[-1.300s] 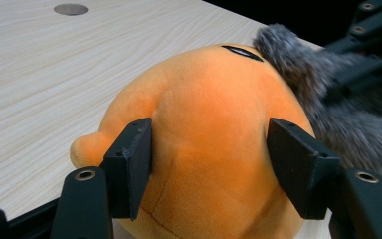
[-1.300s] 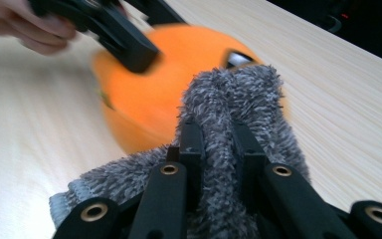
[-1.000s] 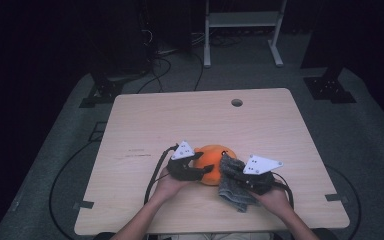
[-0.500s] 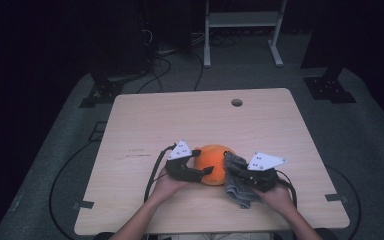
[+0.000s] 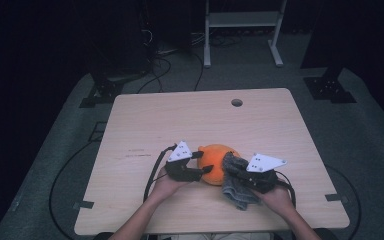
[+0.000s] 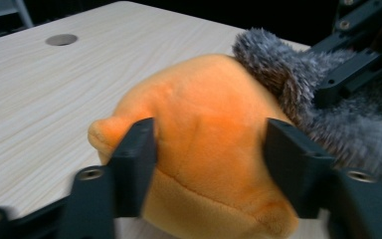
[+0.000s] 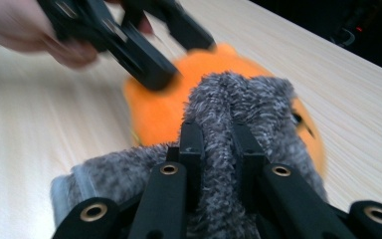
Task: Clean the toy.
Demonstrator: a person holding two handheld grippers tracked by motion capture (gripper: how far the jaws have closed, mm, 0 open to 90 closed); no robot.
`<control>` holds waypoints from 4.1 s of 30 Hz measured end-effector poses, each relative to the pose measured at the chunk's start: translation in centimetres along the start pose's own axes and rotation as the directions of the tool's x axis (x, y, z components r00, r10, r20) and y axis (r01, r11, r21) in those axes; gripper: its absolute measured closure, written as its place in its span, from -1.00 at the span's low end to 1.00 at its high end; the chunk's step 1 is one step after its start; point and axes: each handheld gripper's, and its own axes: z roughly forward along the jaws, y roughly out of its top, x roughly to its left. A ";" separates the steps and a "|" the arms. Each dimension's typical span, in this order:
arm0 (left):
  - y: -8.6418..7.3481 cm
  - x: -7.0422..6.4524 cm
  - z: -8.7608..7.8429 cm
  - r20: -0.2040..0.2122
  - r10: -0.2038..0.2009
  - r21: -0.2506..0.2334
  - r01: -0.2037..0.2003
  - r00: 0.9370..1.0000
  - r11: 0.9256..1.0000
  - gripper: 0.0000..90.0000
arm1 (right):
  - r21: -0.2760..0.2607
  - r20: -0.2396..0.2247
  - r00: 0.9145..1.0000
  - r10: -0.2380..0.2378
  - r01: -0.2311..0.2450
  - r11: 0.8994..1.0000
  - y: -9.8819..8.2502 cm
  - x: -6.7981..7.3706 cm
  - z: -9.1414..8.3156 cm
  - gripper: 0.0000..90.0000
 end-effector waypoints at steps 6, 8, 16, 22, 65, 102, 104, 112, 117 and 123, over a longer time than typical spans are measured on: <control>0.0 -0.2 0.4 0.043 0.003 0.008 -0.003 0.999 1.000 -0.20 | -0.010 0.009 1.000 -0.007 0.007 1.000 -0.1 0.1 -0.7 0.74; 0.2 -0.6 0.3 0.044 0.032 0.002 -0.032 0.999 0.999 -0.10 | -0.053 -0.045 0.999 -0.014 0.011 0.999 0.5 0.6 -0.6 0.74; 0.0 -0.6 0.3 0.048 0.066 0.023 -0.067 0.997 0.997 -0.05 | 0.016 0.015 1.000 -0.003 0.003 1.000 -0.3 -0.4 -0.6 0.75; 0.0 -1.1 0.3 0.064 0.131 0.030 -0.133 0.989 0.991 -0.03 | -0.066 0.018 0.999 0.037 -0.036 0.997 0.2 -1.2 -1.8 0.75; 1.1 0.0 0.0 -0.014 0.073 -0.004 -0.073 0.997 0.997 -0.65 | 0.028 -0.107 0.994 0.017 -0.014 1.000 -0.6 -0.6 -0.6 0.74; 0.1 -1.5 0.0 0.082 0.208 0.030 -0.211 0.975 0.977 -0.12 | 0.064 -0.044 0.988 0.146 -0.143 0.988 -2.0 -3.3 -1.9 0.73; 0.2 -1.6 0.1 0.081 0.208 0.032 -0.211 0.975 0.977 -0.13 | 0.057 -0.050 0.983 0.178 -0.175 0.983 -2.6 -3.7 -2.4 0.73; 0.3 -2.2 0.2 0.105 0.215 0.026 -0.219 0.971 0.975 -0.13 | -0.051 -0.144 0.984 0.102 -0.110 0.993 0.7 -1.3 -1.8 0.72; 0.3 -2.3 0.2 0.100 0.223 0.031 -0.227 0.970 0.973 -0.13 | 0.002 -0.110 0.990 0.084 -0.084 0.996 -0.2 -1.6 -1.6 0.73; 0.3 -2.5 0.4 0.103 0.222 0.025 -0.226 0.970 0.974 -0.14 | -0.036 -0.107 0.989 0.105 -0.109 0.993 -0.4 -1.7 -2.4 0.74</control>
